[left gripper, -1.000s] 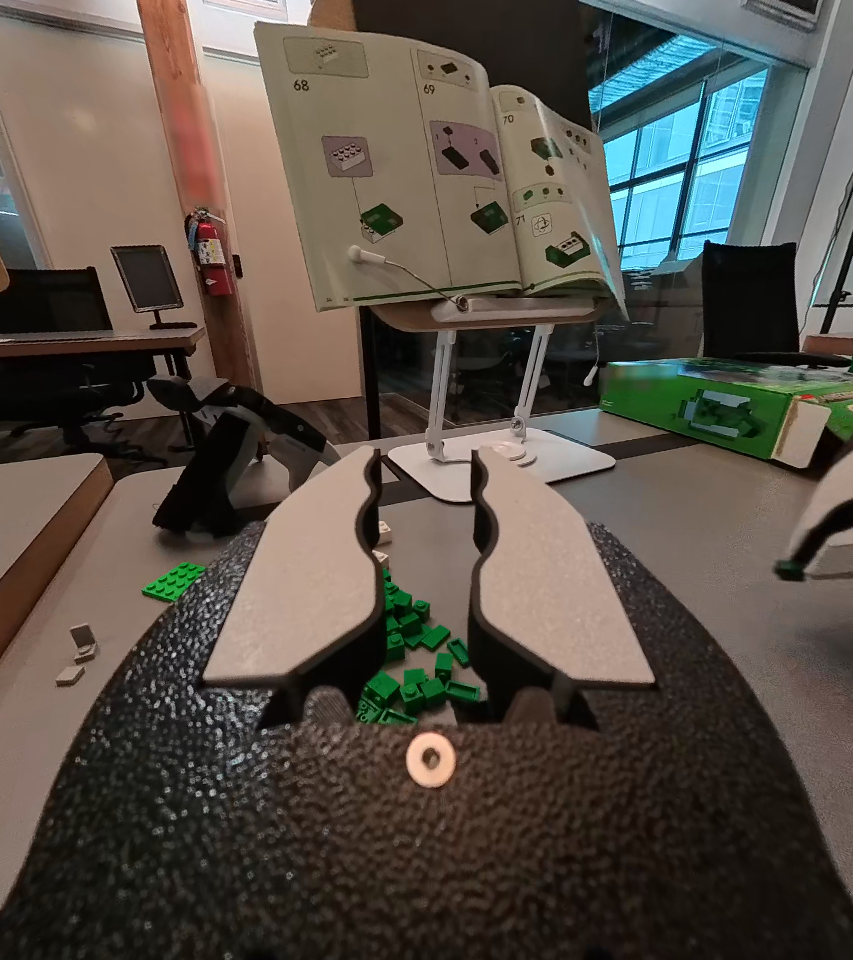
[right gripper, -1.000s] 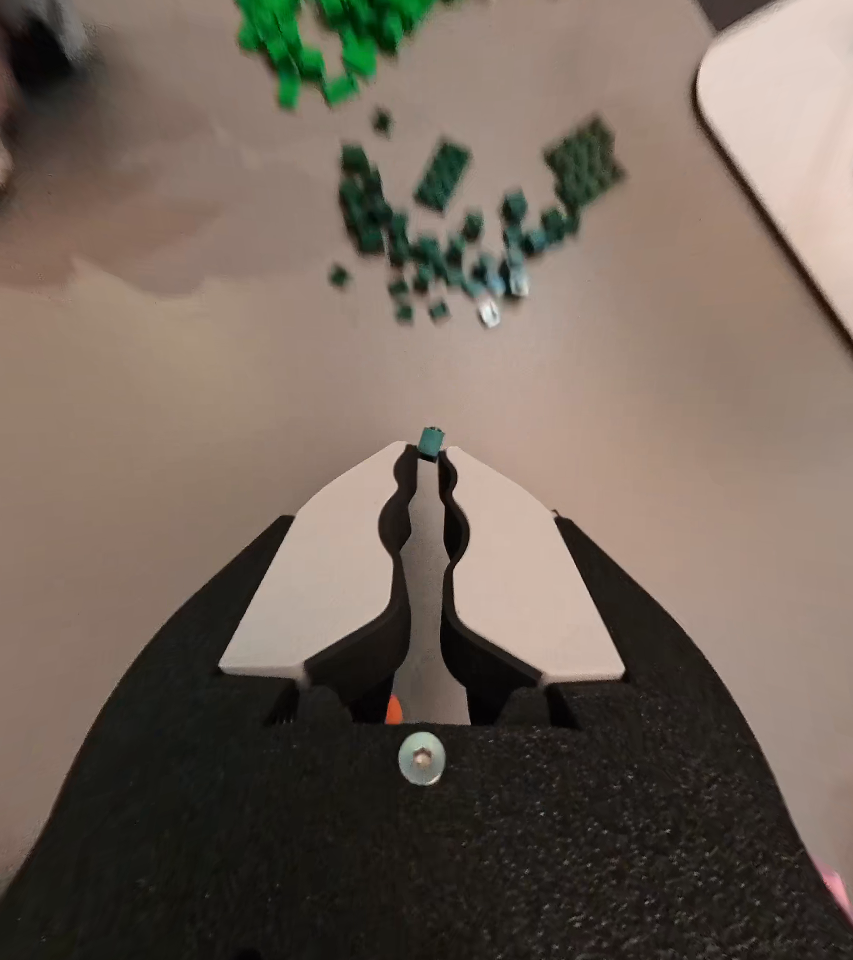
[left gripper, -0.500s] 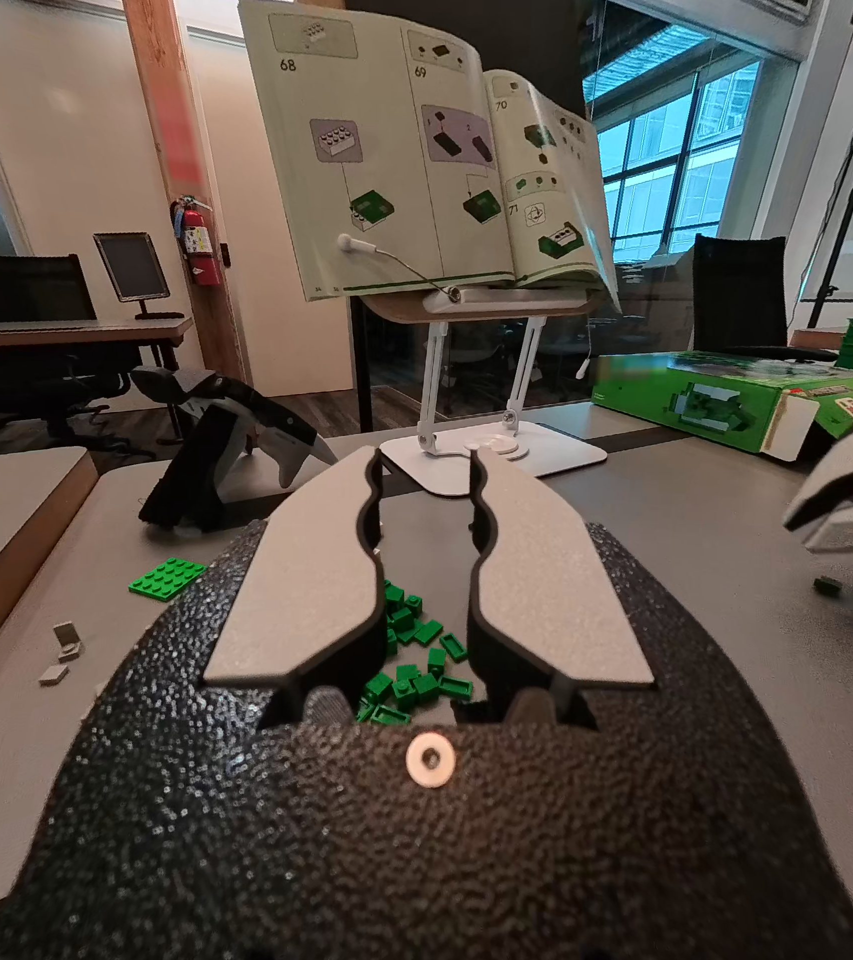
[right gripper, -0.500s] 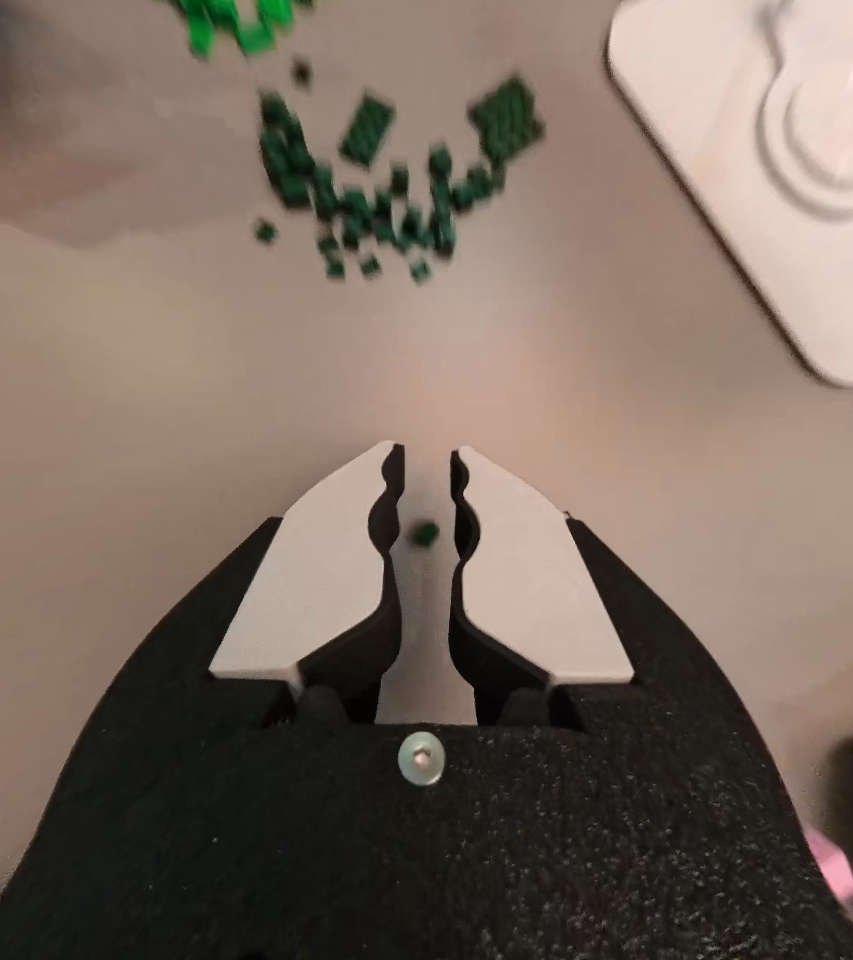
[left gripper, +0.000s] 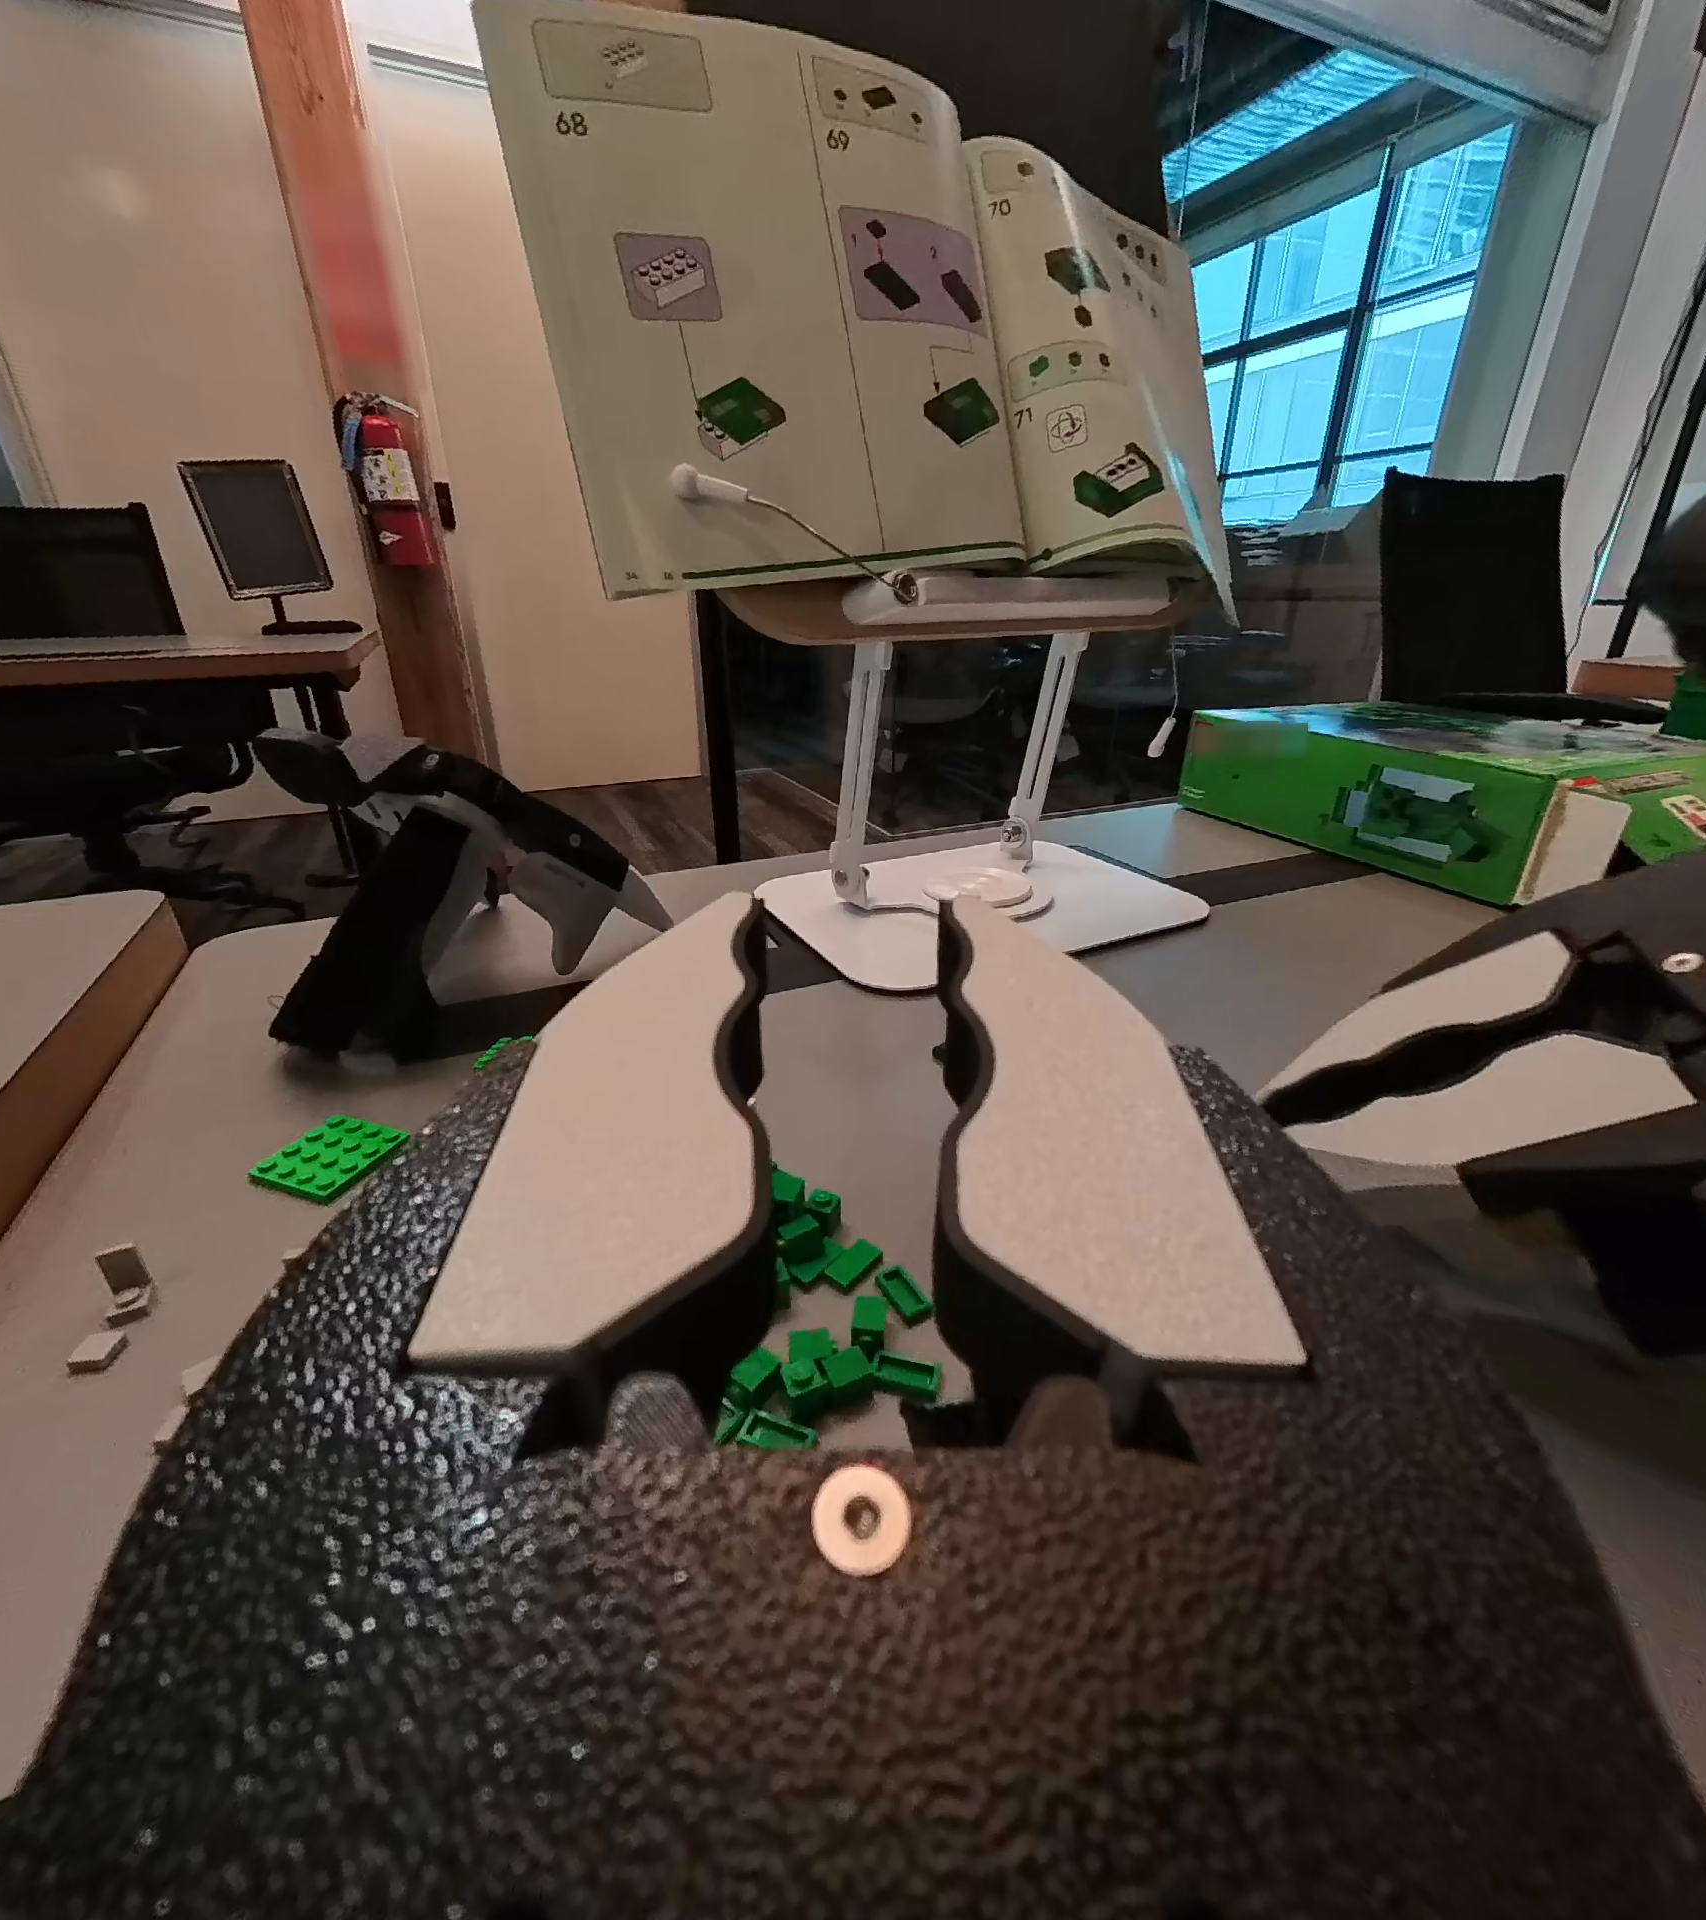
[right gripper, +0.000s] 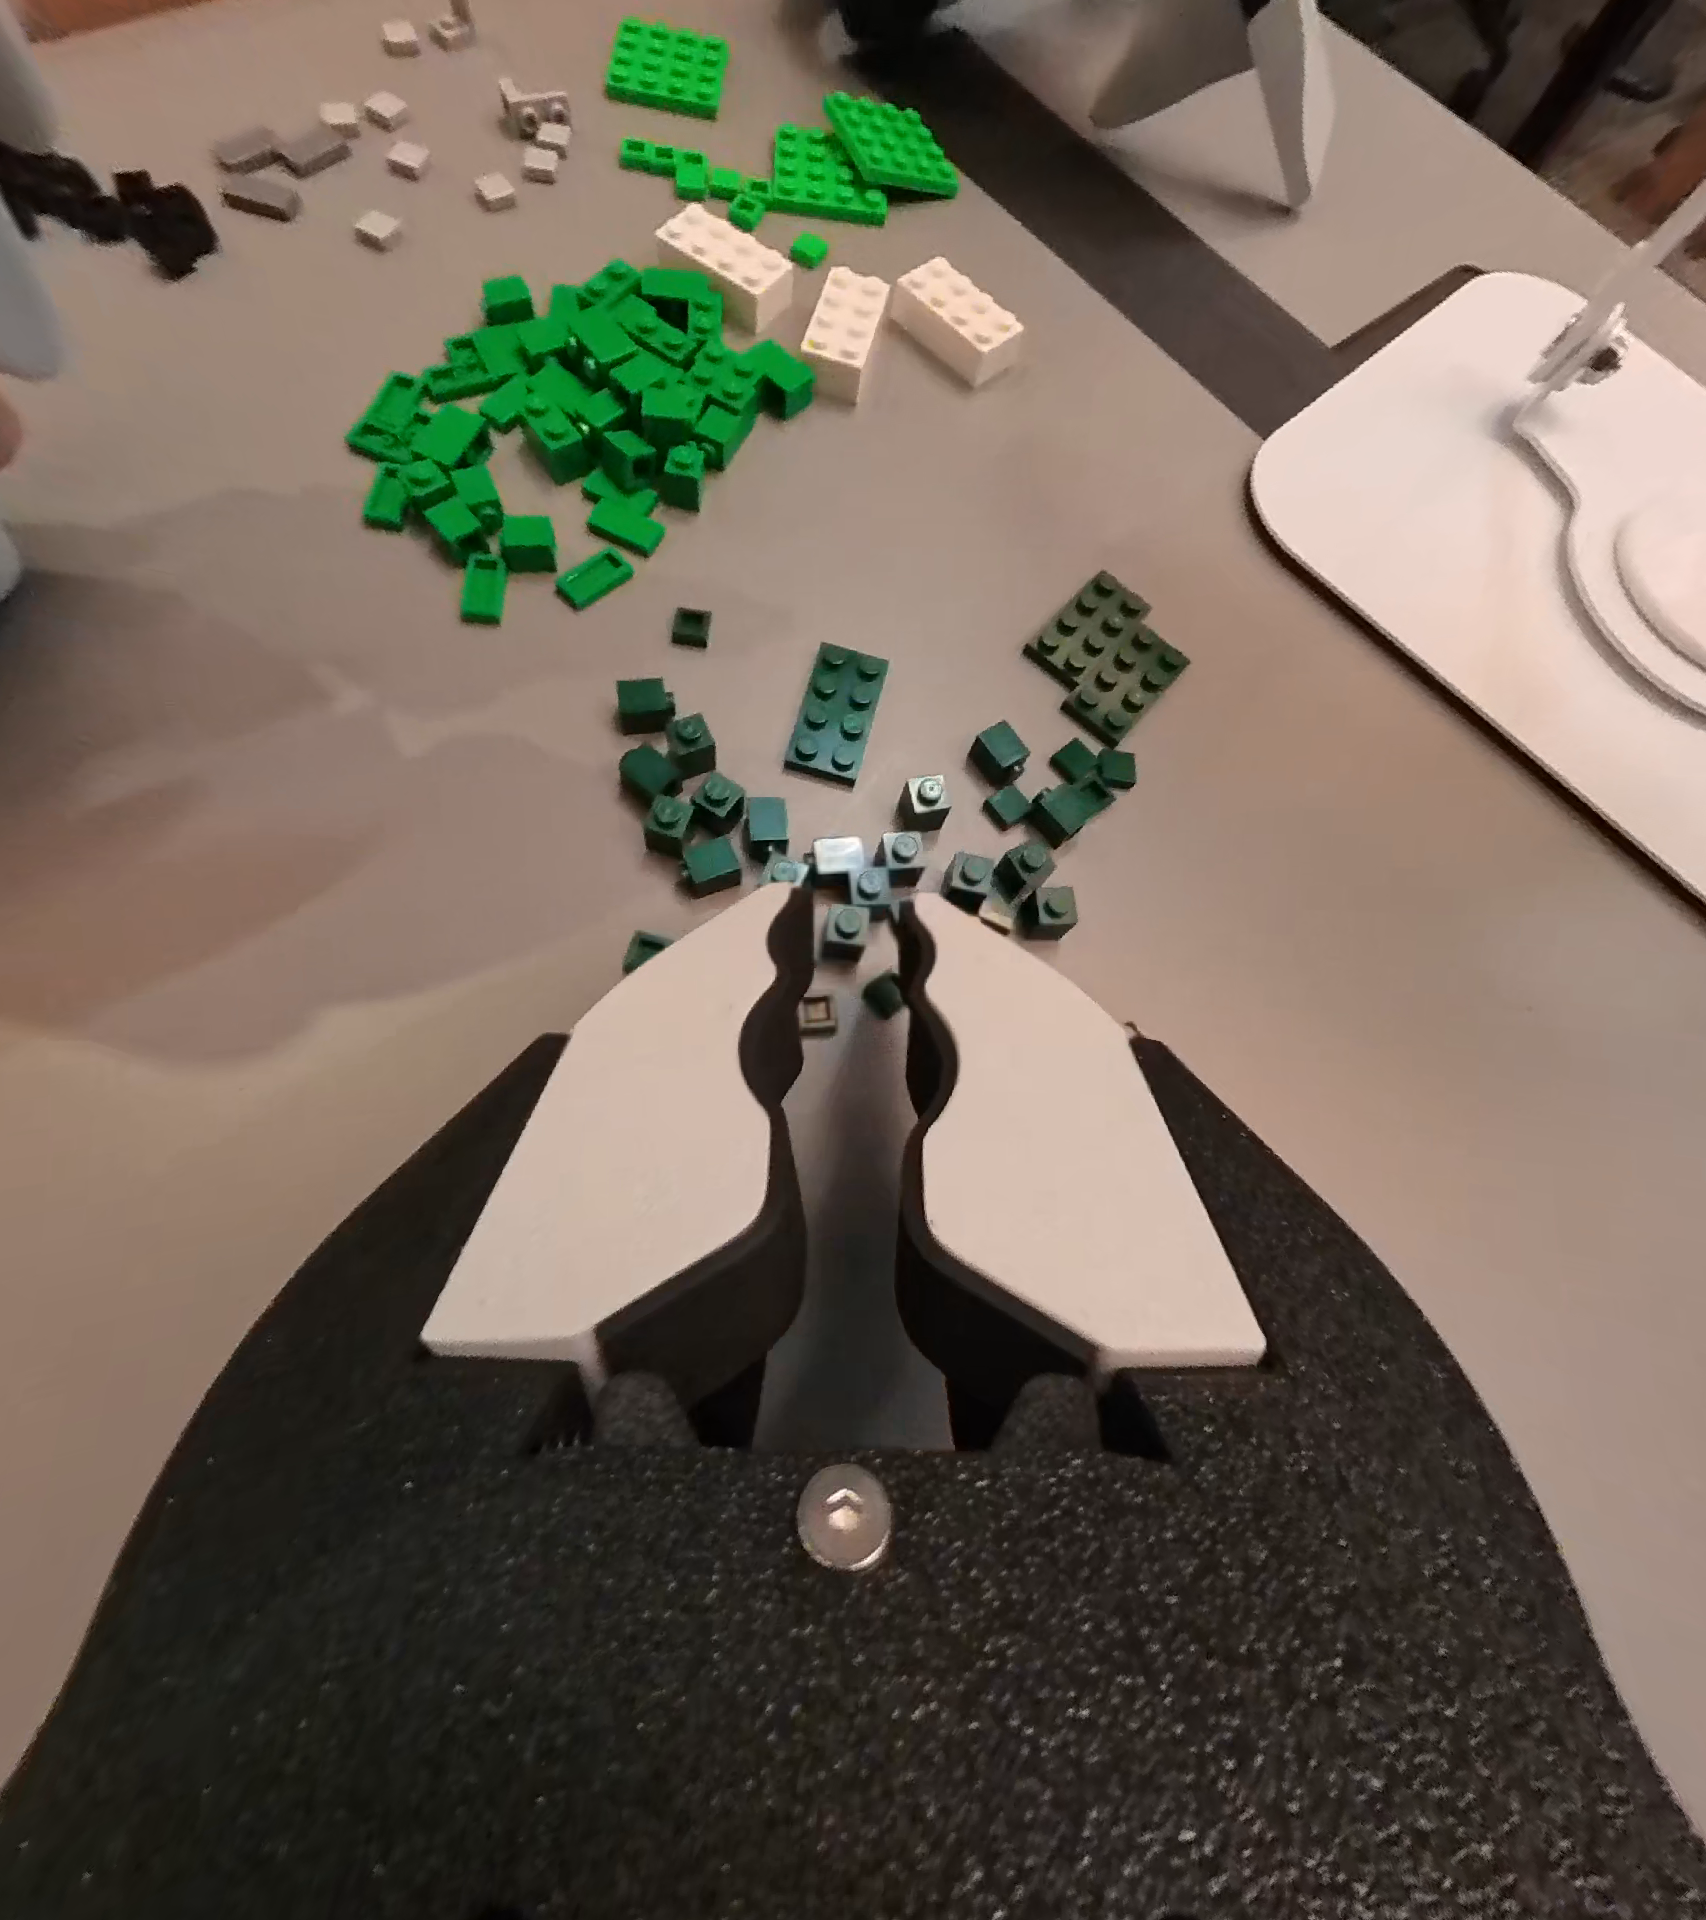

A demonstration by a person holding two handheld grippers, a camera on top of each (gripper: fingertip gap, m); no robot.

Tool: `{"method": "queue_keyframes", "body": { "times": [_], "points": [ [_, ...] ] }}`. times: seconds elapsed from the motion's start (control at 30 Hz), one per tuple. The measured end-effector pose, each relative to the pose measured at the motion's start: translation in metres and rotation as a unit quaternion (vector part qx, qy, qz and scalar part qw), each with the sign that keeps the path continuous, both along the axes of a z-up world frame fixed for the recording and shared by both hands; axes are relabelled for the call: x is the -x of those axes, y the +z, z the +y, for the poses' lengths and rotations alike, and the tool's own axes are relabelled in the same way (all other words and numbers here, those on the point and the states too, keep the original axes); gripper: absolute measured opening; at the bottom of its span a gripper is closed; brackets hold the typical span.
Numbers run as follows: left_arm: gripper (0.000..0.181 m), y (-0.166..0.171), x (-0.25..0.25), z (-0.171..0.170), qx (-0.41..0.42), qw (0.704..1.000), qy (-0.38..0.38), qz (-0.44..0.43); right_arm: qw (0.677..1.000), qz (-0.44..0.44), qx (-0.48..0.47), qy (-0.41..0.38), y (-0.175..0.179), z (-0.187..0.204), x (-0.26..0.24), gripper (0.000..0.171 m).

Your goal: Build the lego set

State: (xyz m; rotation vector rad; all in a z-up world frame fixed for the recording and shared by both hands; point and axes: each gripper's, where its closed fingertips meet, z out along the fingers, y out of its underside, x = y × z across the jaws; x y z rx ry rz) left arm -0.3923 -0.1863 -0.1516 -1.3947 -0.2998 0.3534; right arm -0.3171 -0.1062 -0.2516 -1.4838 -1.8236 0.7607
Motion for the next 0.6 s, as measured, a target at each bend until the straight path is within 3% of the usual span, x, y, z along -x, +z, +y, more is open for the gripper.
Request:
{"method": "queue_keyframes", "body": {
  "times": [0.33, 0.6],
  "points": [
    [0.031, 0.0, 0.001, 0.0, -0.002, 1.0, -0.002, -0.006, 0.999, -0.034, 0.002, -0.005, -0.012, 0.001, 0.002, 0.008],
    [0.031, -0.001, 0.001, 0.0, -0.002, 1.0, -0.003, -0.008, 0.998, -0.057, -0.012, -0.031, 0.008, 0.017, -0.018, 0.008]
  ]
}}
